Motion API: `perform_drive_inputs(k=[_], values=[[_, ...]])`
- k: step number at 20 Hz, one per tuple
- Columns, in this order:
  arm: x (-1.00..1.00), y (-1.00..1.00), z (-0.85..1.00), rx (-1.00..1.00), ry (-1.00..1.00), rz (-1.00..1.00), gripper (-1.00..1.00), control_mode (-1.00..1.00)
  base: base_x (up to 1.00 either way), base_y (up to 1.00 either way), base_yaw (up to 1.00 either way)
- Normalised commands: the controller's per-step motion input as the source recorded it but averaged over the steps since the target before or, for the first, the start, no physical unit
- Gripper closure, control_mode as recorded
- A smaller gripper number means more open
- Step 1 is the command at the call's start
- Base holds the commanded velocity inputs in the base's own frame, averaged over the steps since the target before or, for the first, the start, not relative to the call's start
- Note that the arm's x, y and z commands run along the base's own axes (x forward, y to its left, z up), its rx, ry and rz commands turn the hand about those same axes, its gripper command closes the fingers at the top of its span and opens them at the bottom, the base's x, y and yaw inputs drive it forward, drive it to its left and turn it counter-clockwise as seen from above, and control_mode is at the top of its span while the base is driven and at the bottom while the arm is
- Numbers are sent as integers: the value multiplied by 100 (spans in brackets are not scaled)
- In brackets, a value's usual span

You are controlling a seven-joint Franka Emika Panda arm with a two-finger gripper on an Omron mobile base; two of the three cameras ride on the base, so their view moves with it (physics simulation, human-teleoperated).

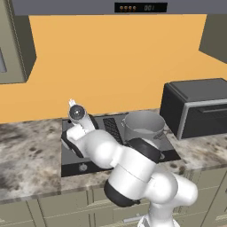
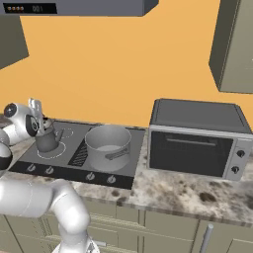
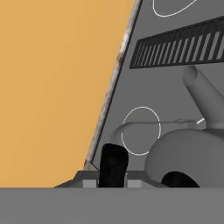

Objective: Pick the kettle from the counter and place it on a stove burner. Then turn the burner on.

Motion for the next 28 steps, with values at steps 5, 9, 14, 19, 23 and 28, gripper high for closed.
perform_drive_inputs(k=[5, 9, 14, 19, 23, 28], values=[[-1, -3, -9, 0, -11, 0, 100, -100, 0, 0, 0], [0, 0, -1, 0, -4, 0, 100, -100, 0, 0, 0], [0, 0, -3, 0, -1, 0, 100, -100, 0, 0, 0], [-1, -17, -4, 0, 0, 0, 100, -100, 0, 0, 0], [0, -10, 0, 0, 0, 0, 100, -100, 0, 0, 0], [0, 0, 0, 0, 0, 0, -100, -100, 0, 0, 0]])
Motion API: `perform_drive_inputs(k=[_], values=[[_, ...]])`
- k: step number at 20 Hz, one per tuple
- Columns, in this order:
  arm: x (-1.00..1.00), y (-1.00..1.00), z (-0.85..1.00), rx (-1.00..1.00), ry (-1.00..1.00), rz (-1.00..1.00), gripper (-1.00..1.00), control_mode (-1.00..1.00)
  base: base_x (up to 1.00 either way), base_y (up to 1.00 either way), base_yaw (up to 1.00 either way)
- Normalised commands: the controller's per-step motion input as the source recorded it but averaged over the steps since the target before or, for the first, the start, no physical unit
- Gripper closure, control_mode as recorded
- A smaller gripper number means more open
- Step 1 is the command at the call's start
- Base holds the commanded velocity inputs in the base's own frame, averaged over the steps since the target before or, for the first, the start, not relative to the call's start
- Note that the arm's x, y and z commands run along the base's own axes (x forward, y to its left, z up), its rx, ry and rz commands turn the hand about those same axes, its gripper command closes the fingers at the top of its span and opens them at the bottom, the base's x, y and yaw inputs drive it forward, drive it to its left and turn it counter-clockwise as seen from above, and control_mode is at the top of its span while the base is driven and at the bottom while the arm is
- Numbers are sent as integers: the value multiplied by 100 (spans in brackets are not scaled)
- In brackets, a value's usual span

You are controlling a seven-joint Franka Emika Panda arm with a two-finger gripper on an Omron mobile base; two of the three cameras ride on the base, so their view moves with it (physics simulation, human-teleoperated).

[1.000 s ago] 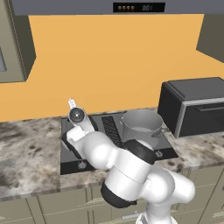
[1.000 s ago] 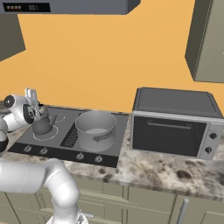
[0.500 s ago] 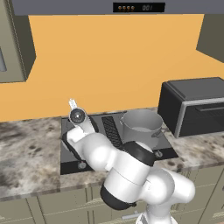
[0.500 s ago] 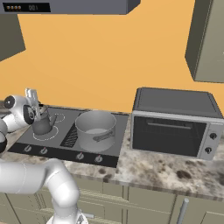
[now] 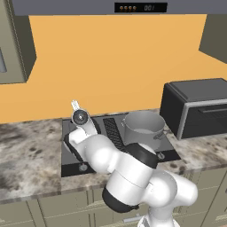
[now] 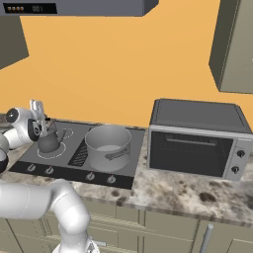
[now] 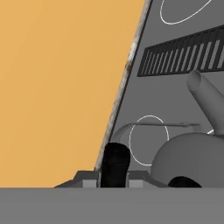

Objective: Pick the kettle from the counter and place it on a stove burner. Then turn the burner on.

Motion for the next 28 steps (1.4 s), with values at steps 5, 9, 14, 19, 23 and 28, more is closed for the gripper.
perform_drive_inputs(k=[5, 9, 14, 19, 23, 28], values=[[0, 0, 0, 0, 0, 0, -100, -100, 0, 0, 0], [0, 0, 0, 0, 0, 0, -100, -100, 0, 0, 0], [-7, 0, 5, 0, 0, -1, -100, -100, 0, 0, 0], [-22, 0, 8, 0, 3, -2, -100, -100, 0, 0, 0], [-25, 0, 0, 0, 12, 0, -100, -100, 0, 0, 0], [-27, 0, -9, -3, 11, 0, -100, -100, 0, 0, 0]])
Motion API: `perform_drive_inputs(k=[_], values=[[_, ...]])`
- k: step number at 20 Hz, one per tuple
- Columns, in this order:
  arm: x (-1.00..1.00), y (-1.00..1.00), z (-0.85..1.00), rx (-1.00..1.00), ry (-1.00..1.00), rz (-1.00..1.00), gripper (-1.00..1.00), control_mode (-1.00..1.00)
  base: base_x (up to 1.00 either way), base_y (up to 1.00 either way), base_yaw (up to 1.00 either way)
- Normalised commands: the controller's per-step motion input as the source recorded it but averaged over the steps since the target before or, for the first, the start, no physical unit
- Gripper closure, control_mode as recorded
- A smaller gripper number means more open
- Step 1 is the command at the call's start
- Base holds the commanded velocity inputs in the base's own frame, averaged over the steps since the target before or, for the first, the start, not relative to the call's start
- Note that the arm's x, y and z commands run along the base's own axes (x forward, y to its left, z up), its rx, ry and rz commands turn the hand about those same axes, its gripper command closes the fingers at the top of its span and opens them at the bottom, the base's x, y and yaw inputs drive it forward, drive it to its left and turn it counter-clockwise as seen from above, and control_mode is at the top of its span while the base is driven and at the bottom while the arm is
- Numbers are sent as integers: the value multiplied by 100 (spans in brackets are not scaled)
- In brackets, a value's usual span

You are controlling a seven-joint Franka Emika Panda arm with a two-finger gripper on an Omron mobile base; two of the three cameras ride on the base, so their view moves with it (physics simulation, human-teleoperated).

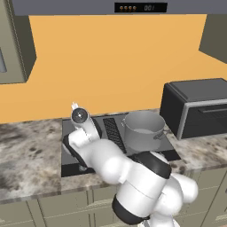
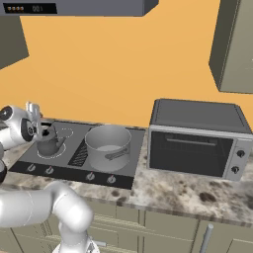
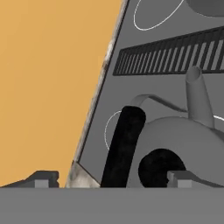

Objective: Pick the kettle from the counter and place it on a stove burner. Then turn the burner on.

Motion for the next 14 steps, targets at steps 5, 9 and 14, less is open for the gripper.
perform_drive_inputs(k=[5, 9, 14], values=[[-22, 2, 18, 0, 1, -1, -100, -100, 0, 0, 0], [-1, 7, 47, 0, 0, -2, -100, -100, 0, 0, 0], [-23, 1, 14, -2, 11, 1, -100, -100, 0, 0, 0]])
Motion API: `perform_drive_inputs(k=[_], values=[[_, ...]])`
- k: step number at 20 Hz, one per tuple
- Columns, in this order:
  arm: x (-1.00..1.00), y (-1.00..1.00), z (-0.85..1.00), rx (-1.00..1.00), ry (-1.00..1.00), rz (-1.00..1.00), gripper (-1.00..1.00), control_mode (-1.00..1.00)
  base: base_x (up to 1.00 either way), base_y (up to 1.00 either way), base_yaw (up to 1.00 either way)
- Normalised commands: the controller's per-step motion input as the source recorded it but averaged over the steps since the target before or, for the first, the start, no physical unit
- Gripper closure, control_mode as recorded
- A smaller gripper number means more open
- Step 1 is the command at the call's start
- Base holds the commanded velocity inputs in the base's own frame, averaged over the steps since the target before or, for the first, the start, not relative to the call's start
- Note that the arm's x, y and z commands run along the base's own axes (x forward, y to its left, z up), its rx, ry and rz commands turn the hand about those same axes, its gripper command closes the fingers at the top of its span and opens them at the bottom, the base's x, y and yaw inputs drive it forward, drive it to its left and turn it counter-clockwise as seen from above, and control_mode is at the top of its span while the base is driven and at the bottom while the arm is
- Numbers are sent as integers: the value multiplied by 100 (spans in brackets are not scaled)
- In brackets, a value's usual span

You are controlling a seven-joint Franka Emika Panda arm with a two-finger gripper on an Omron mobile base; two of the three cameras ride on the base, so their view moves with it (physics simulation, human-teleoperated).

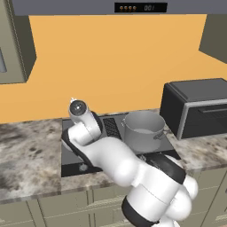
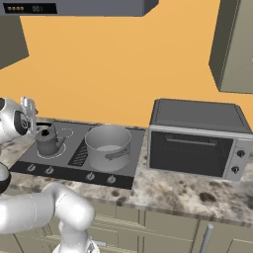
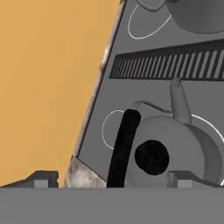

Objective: Pick the kettle from the counter and place it on a stove burner. Then turn the burner on.

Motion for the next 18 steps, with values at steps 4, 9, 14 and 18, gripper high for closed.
perform_drive_inputs(k=[4, 9, 14, 18], values=[[-56, 0, 0, -10, 20, 7, -100, -100, 0, 0, 0], [-53, 0, -24, -17, 25, 16, -100, -100, 0, 0, 0], [-24, 0, -49, -18, 34, 31, -100, -100, 0, 0, 0], [-21, 0, -33, -13, 35, 43, -100, -100, 0, 0, 0]])
